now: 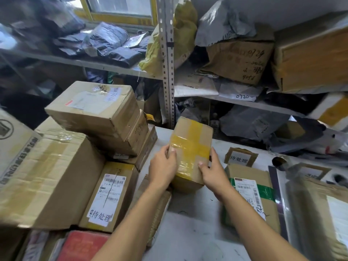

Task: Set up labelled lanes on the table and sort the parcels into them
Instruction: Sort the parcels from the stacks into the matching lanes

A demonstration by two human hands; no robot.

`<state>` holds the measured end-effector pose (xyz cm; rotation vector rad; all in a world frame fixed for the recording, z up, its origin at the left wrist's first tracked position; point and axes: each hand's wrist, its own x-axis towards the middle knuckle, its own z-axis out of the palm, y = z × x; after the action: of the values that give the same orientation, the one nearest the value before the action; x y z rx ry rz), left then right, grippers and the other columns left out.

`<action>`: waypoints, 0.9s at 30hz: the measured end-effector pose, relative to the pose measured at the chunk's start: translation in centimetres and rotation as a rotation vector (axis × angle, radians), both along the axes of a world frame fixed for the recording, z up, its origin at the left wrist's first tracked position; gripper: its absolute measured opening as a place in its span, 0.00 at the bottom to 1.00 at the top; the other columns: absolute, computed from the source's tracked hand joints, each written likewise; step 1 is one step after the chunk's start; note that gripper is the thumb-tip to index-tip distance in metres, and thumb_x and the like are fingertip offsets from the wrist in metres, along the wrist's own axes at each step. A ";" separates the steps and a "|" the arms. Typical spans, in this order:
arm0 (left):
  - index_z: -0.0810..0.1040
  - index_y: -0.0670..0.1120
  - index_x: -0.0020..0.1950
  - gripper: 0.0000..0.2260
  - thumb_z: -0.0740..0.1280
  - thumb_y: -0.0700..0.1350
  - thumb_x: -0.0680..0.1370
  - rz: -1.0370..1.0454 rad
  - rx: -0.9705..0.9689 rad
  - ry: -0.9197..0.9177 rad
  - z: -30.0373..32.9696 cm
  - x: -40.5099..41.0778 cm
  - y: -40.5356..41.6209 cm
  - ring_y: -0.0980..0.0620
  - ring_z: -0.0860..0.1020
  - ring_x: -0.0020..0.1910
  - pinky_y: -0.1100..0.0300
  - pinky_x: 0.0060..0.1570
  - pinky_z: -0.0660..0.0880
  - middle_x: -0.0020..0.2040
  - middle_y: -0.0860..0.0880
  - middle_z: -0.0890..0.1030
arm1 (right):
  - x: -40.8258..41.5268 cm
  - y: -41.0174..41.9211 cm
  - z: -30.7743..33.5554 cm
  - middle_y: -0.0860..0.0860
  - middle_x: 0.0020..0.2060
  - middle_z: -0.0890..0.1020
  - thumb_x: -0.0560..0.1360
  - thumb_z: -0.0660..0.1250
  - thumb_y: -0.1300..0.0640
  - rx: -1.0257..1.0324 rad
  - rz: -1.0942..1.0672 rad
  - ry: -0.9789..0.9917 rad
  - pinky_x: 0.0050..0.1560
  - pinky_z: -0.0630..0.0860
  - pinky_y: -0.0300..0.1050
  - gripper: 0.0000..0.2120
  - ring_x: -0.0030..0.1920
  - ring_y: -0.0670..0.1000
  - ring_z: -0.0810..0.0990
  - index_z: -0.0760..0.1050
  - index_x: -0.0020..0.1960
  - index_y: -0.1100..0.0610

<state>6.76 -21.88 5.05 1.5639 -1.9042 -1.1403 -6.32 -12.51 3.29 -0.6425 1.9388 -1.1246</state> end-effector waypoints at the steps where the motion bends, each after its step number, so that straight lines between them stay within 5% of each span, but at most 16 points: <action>1: 0.77 0.50 0.67 0.17 0.56 0.53 0.84 -0.017 -0.002 0.016 0.2 -0.4 0.5 0.52 0.73 0.53 0.57 0.50 0.67 0.60 0.47 0.80 | -0.3 0.0 0.2 0.49 0.73 0.72 0.83 0.58 0.55 0.043 -0.014 0.062 0.71 0.70 0.56 0.27 0.68 0.54 0.73 0.56 0.80 0.45; 3: 0.80 0.48 0.63 0.19 0.53 0.53 0.85 -0.059 -0.007 0.049 0.2 -1.4 1.3 0.47 0.75 0.56 0.56 0.51 0.67 0.59 0.44 0.80 | -1.0 -0.5 0.9 0.54 0.76 0.67 0.81 0.59 0.45 0.155 -0.043 0.088 0.72 0.67 0.57 0.31 0.71 0.59 0.69 0.54 0.81 0.49; 6: 0.82 0.52 0.61 0.22 0.49 0.54 0.82 -0.185 0.023 0.091 -0.1 -1.9 2.0 0.50 0.74 0.60 0.62 0.53 0.63 0.60 0.49 0.79 | -1.8 -1.2 1.6 0.58 0.76 0.65 0.59 0.64 0.19 0.260 -0.095 -0.079 0.73 0.65 0.59 0.62 0.73 0.63 0.67 0.52 0.81 0.55; 8: 0.84 0.55 0.51 0.18 0.53 0.53 0.79 -0.126 0.178 0.264 -0.4 -1.4 1.3 0.52 0.78 0.55 0.59 0.54 0.70 0.56 0.50 0.83 | -2.2 -1.4 1.5 0.59 0.76 0.65 0.52 0.66 0.18 0.284 -0.101 -0.083 0.74 0.64 0.59 0.70 0.74 0.62 0.65 0.51 0.81 0.56; 10: 0.84 0.52 0.46 0.14 0.58 0.48 0.80 0.082 0.316 0.376 -1.2 -0.9 -0.4 0.49 0.81 0.53 0.52 0.58 0.75 0.55 0.45 0.85 | -2.6 -1.3 1.2 0.58 0.76 0.65 0.53 0.70 0.21 0.290 -0.108 -0.081 0.74 0.64 0.59 0.69 0.74 0.61 0.66 0.50 0.81 0.57; 15: 0.75 0.45 0.70 0.18 0.59 0.43 0.82 0.105 0.322 0.020 -4.1 0.0 -3.4 0.45 0.72 0.69 0.53 0.67 0.68 0.70 0.46 0.75 | -2.7 -1.6 0.8 0.58 0.71 0.71 0.48 0.70 0.24 0.269 -0.126 -0.099 0.69 0.70 0.60 0.69 0.69 0.61 0.71 0.52 0.79 0.56; 20: 0.76 0.42 0.65 0.18 0.54 0.50 0.84 -0.108 0.437 -0.033 -4.9 -1.9 -4.4 0.46 0.76 0.56 0.54 0.55 0.73 0.60 0.44 0.79 | -2.6 -1.3 0.1 0.57 0.69 0.73 0.52 0.69 0.23 0.256 -0.165 -0.072 0.68 0.71 0.60 0.64 0.67 0.61 0.72 0.56 0.78 0.54; 27: 0.77 0.43 0.64 0.20 0.56 0.55 0.83 -0.035 0.425 0.028 -4.5 -2.9 -4.4 0.44 0.79 0.54 0.47 0.59 0.76 0.56 0.44 0.81 | -2.4 -0.1 1.1 0.54 0.59 0.81 0.53 0.68 0.25 0.122 -0.230 -0.147 0.64 0.75 0.58 0.53 0.58 0.57 0.79 0.71 0.70 0.55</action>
<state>3.91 -26.33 0.53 1.7150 -1.7541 -1.6572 -8.74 -12.62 4.37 -0.2676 1.9710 -1.1469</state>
